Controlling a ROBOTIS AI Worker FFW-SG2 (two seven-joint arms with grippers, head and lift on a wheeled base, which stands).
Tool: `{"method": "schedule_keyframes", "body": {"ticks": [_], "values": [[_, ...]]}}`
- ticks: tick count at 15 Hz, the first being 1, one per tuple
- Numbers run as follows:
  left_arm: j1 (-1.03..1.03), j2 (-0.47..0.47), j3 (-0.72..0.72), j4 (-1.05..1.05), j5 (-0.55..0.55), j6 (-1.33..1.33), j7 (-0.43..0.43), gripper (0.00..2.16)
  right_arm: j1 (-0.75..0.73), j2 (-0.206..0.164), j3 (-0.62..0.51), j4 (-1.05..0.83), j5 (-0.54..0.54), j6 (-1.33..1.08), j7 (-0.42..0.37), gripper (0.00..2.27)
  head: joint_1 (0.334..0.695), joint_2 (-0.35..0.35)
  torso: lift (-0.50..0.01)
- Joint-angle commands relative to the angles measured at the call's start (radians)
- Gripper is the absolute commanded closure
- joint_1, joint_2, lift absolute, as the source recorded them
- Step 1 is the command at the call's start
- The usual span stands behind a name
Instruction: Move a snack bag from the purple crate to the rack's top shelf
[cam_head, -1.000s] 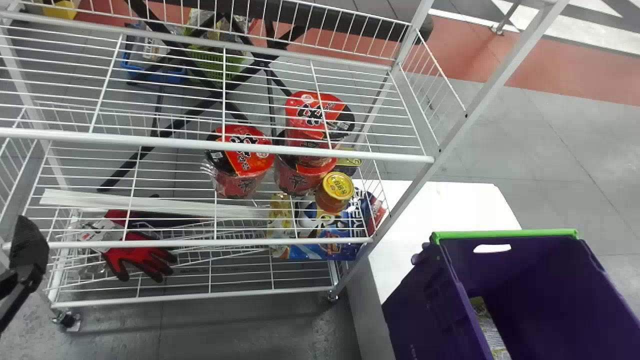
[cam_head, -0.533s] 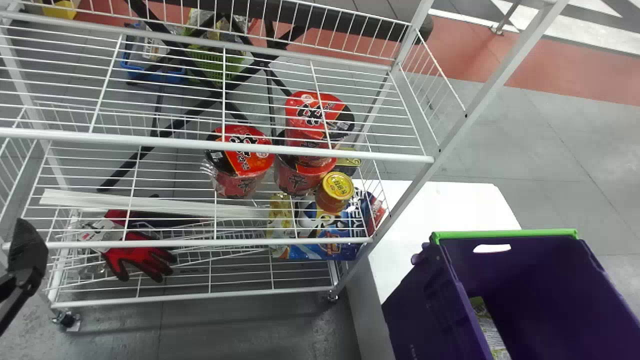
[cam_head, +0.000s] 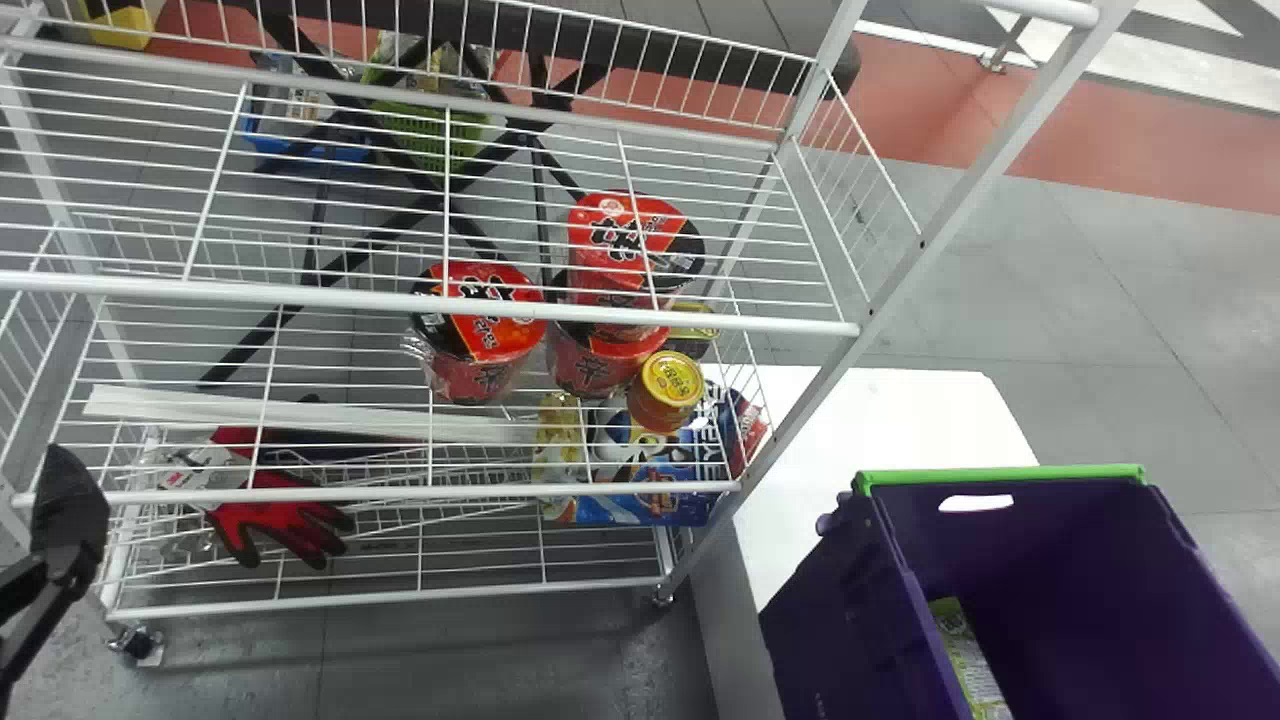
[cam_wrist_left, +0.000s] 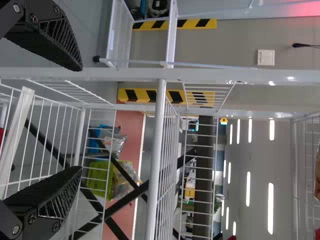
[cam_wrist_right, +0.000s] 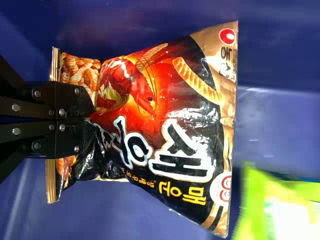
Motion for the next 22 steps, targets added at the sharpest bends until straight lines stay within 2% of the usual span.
{"method": "schedule_keyframes", "body": {"ticks": [1, 11, 22], "values": [[0.0, -0.001, -0.002, -0.001, -0.003, 0.003, 0.001, 0.12, 0.001, 0.0, -0.009, -0.004, -0.001, -0.016, 0.0, 1.21, 0.695, -0.35, -0.429], [-0.009, -0.003, -0.015, -0.001, -0.007, 0.012, 0.007, 0.11, 0.009, 0.002, -0.073, -0.049, -0.005, -0.013, 0.007, 1.23, 0.695, -0.35, -0.389], [-0.006, -0.003, -0.016, -0.005, -0.007, 0.012, 0.009, 0.11, 0.006, -0.008, -0.079, -0.053, -0.005, 0.002, 0.009, 1.23, 0.695, -0.35, -0.345]]}}
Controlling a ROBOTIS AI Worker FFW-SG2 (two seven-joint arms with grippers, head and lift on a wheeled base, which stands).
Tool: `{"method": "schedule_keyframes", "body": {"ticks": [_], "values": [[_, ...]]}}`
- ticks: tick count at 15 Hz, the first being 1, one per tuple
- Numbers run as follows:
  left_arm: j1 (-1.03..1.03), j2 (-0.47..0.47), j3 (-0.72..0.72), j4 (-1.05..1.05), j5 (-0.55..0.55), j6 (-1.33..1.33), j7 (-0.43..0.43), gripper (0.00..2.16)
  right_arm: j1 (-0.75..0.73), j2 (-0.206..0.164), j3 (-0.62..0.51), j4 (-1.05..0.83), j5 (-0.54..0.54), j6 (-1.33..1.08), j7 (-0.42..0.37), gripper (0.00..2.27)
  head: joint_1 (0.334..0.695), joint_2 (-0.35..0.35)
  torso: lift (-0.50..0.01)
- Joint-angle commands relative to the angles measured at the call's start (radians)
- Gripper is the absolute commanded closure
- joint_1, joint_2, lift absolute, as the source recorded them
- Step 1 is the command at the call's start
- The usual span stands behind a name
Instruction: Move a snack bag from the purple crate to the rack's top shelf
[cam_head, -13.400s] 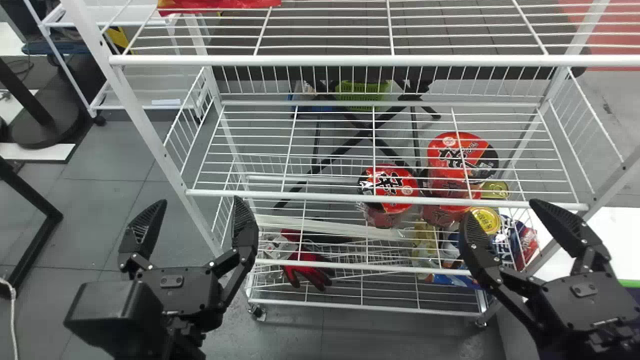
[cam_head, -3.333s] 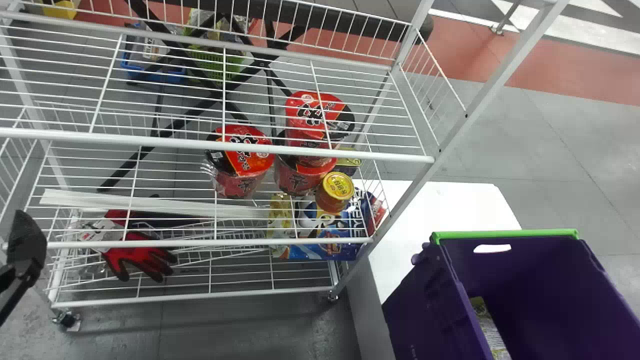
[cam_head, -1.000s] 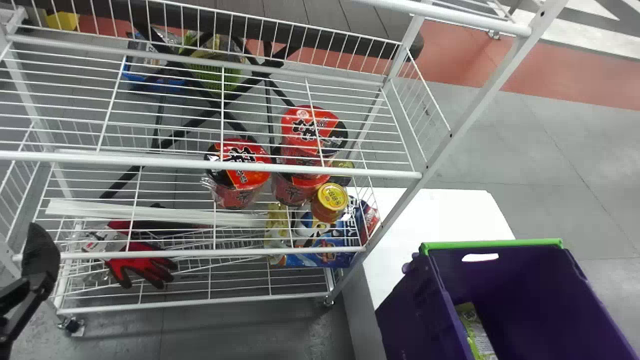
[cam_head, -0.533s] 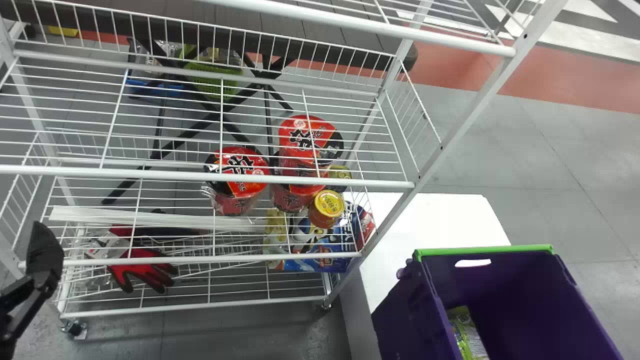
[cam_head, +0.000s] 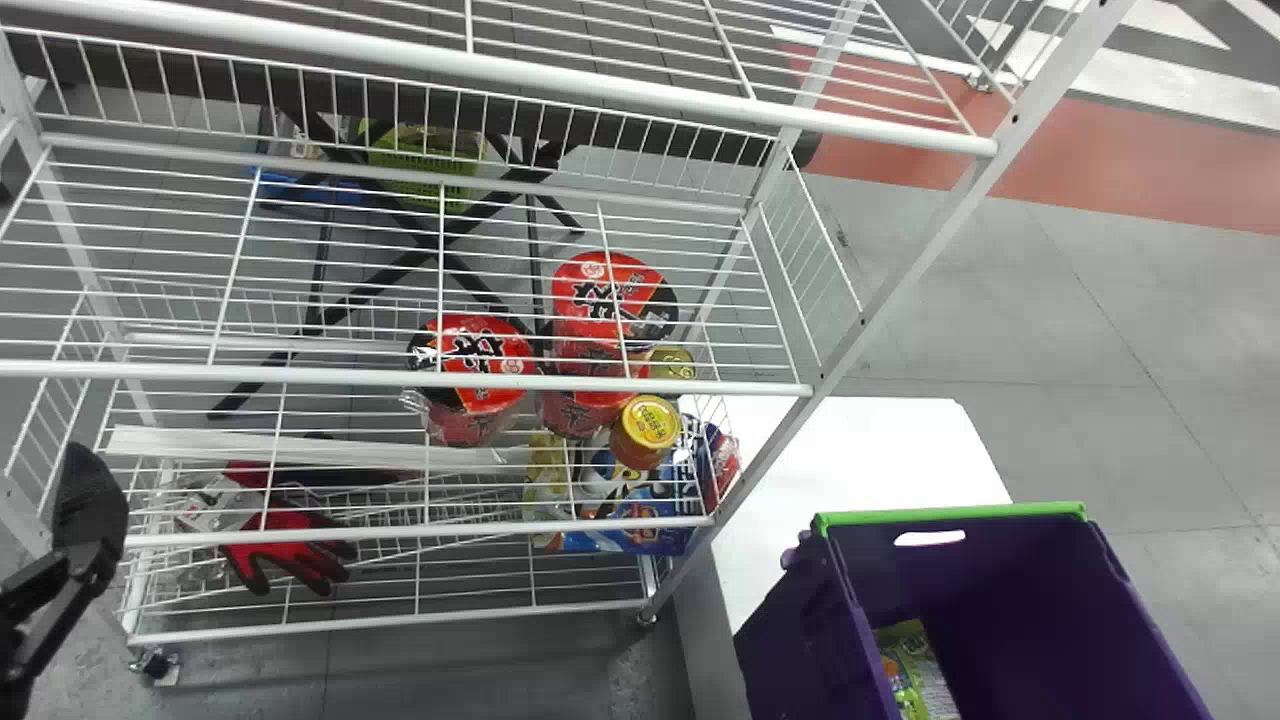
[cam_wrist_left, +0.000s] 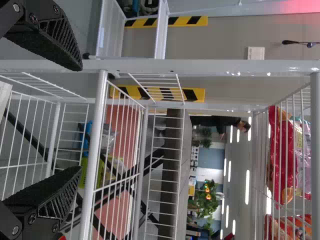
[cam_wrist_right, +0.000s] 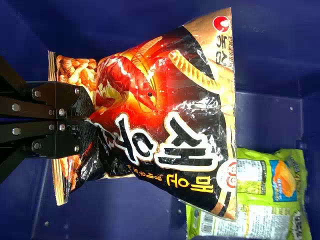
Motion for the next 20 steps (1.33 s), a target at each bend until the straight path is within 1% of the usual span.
{"method": "schedule_keyframes", "body": {"ticks": [1, 6, 20], "values": [[0.0, 0.0, -0.002, -0.001, 0.0, 0.0, -0.001, 0.11, -0.001, -0.003, -0.001, 0.0, 0.0, 0.007, 0.001, 1.23, 0.695, -0.35, -0.34], [-0.001, 0.0, -0.003, -0.004, 0.0, 0.0, 0.001, 0.11, -0.001, -0.009, -0.006, -0.005, 0.0, 0.025, 0.001, 1.23, 0.695, -0.35, -0.321], [0.003, 0.0, -0.003, -0.012, 0.0, 0.0, 0.002, 0.11, -0.002, -0.012, -0.024, -0.014, 0.0, 0.04, 0.014, 1.23, 0.695, -0.35, -0.264]]}}
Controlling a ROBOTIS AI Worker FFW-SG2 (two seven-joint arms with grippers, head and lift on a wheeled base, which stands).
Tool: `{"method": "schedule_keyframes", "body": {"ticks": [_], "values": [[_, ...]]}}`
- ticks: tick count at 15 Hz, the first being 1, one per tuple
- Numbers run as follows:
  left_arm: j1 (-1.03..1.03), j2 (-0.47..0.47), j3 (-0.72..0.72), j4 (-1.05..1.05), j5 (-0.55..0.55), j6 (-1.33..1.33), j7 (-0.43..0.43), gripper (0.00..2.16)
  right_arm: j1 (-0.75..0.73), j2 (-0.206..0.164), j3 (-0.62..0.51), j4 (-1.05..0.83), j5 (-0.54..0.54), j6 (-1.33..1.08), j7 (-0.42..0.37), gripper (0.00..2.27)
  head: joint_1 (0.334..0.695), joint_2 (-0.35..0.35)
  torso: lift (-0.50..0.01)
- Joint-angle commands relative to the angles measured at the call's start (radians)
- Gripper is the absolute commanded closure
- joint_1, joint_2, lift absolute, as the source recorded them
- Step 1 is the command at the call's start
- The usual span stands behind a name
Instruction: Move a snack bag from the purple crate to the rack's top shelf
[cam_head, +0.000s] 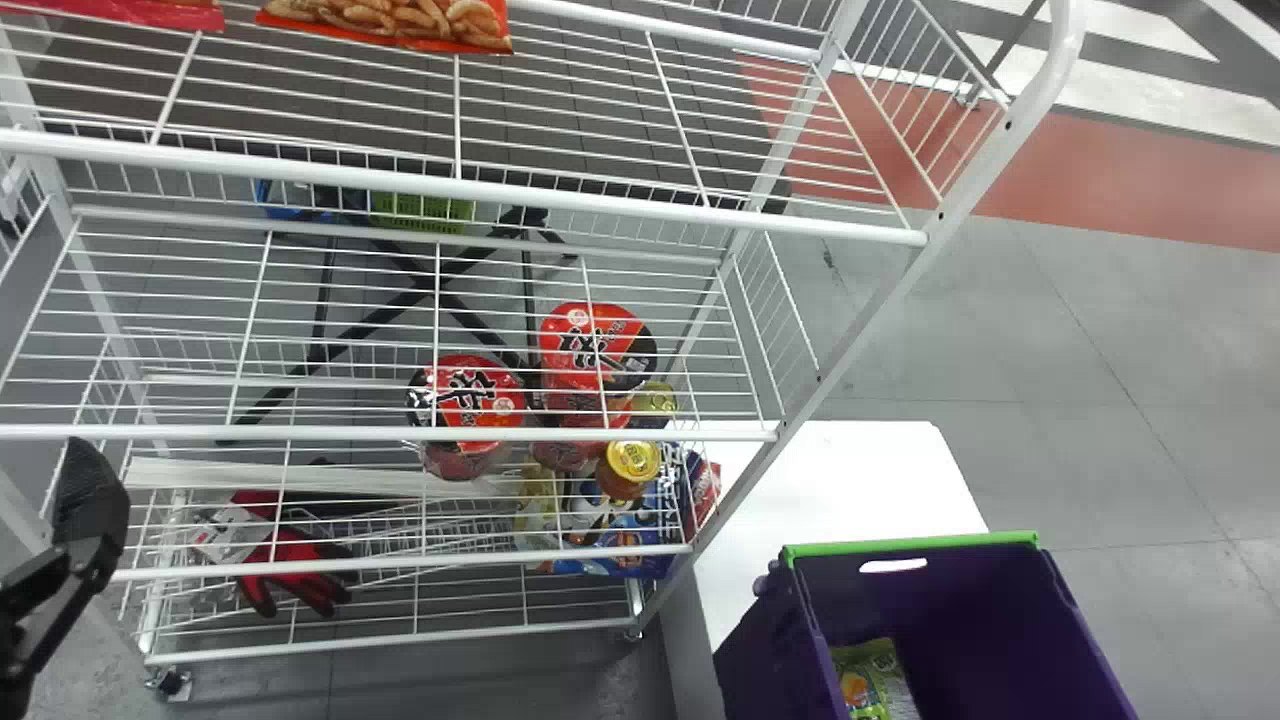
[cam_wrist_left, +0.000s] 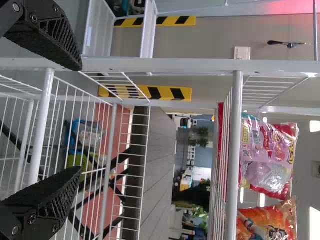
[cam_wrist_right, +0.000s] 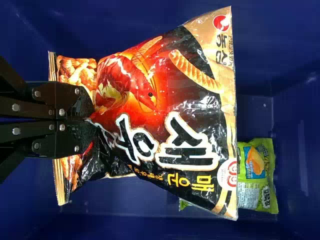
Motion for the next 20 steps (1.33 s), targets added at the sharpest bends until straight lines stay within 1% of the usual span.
{"method": "schedule_keyframes", "body": {"ticks": [1, 5, 11, 20], "values": [[0.0, 0.0, 0.0, 0.0, 0.0, -0.003, 0.002, 0.11, 0.0, -0.004, -0.001, 0.0, 0.0, 0.006, 0.0, 1.23, 0.695, -0.35, -0.26], [0.0, 0.0, -0.006, 0.002, 0.0, -0.006, 0.002, 0.11, -0.006, -0.008, -0.016, 0.0, 0.0, 0.006, 0.003, 1.23, 0.695, -0.35, -0.244], [-0.007, -0.003, -0.006, 0.011, 0.0, -0.012, 0.002, 0.11, -0.026, -0.027, -0.019, 0.0, 0.0, 0.042, 0.009, 1.23, 0.695, -0.35, -0.22], [-0.007, -0.002, -0.002, 0.002, 0.0, -0.009, 0.002, 0.11, -0.038, -0.028, -0.019, 0.001, 0.0, 0.049, 0.008, 1.23, 0.695, -0.35, -0.184]]}}
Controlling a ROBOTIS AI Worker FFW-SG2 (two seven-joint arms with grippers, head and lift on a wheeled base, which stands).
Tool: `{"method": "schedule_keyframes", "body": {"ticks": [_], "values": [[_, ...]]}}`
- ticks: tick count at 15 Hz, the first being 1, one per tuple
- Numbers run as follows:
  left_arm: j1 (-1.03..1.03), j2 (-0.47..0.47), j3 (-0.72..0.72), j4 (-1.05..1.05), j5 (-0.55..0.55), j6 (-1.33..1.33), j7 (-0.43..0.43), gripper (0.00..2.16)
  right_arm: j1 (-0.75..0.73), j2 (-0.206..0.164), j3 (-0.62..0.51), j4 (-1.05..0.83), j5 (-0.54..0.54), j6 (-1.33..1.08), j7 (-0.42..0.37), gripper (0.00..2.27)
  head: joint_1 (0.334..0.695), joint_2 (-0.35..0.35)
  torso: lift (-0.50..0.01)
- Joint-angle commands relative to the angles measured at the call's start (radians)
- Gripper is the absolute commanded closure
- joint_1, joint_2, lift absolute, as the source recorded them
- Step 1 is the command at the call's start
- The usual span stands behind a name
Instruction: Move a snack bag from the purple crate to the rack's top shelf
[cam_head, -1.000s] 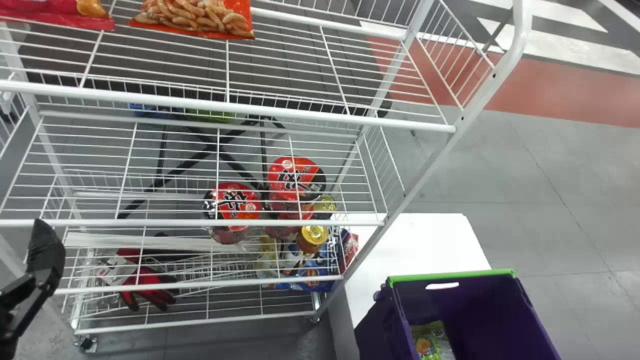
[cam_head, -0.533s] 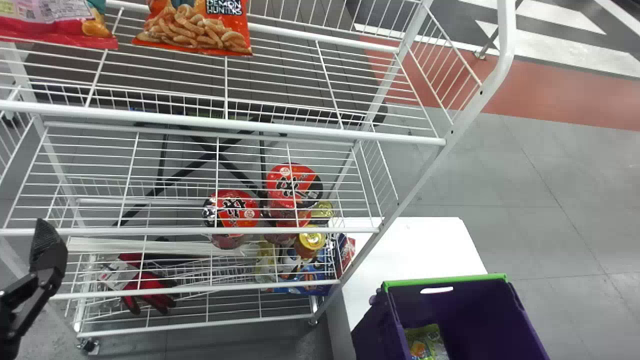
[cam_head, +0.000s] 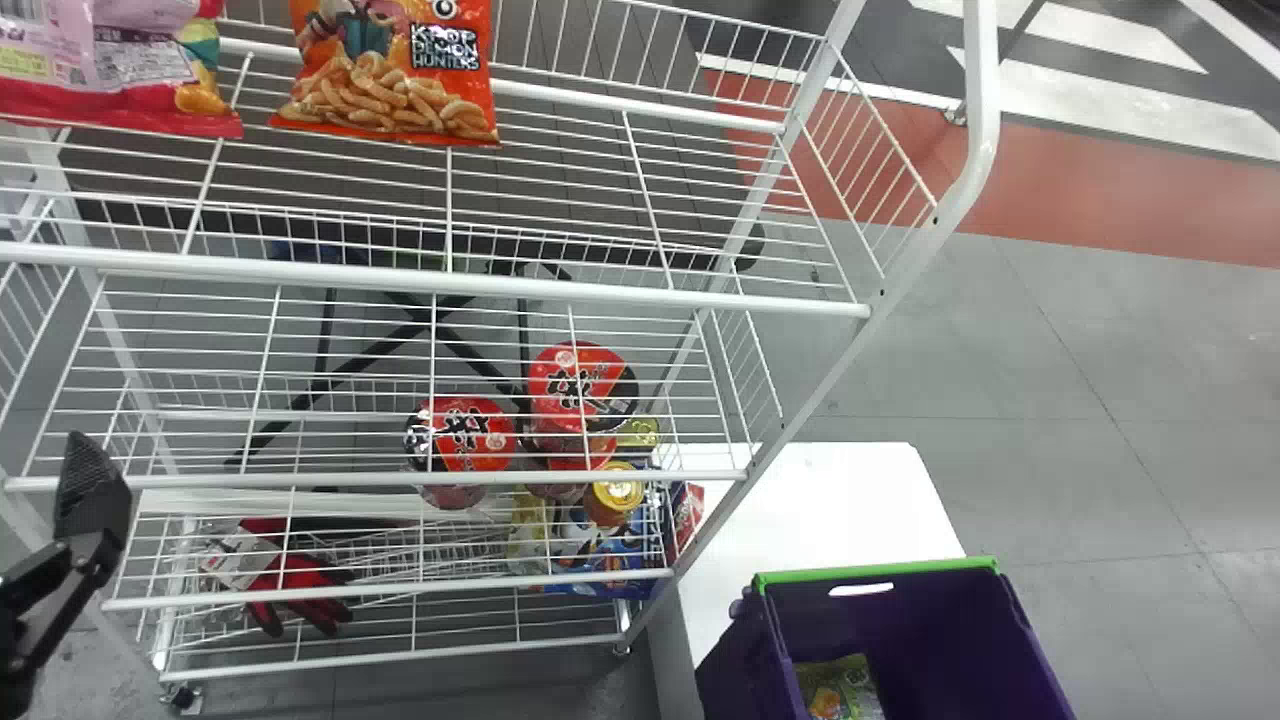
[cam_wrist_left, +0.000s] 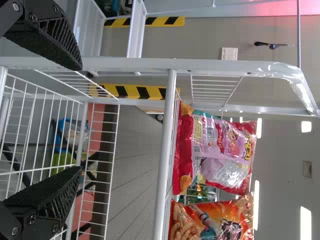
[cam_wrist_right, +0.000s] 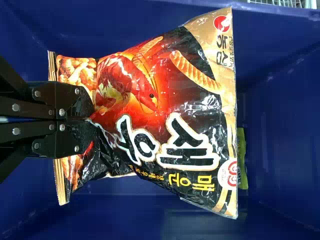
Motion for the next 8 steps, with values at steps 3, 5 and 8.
{"method": "schedule_keyframes", "body": {"ticks": [3, 5, 8], "values": [[0.001, 0.0, 0.004, -0.002, 0.0, 0.0, 0.0, 0.11, -0.006, 0.0, 0.0, 0.0, 0.0, 0.005, 0.002, 1.23, 0.695, -0.35, -0.172], [0.0, 0.0, 0.004, 0.0, 0.0, 0.0, 0.0, 0.11, -0.006, -0.002, 0.0, -0.002, 0.0, 0.011, 0.002, 1.23, 0.695, -0.35, -0.164], [-0.003, 0.0, -0.001, 0.0, 0.0, 0.006, 0.0, 0.11, -0.008, -0.003, -0.001, -0.002, 0.0, 0.02, 0.006, 1.23, 0.695, -0.35, -0.152]]}}
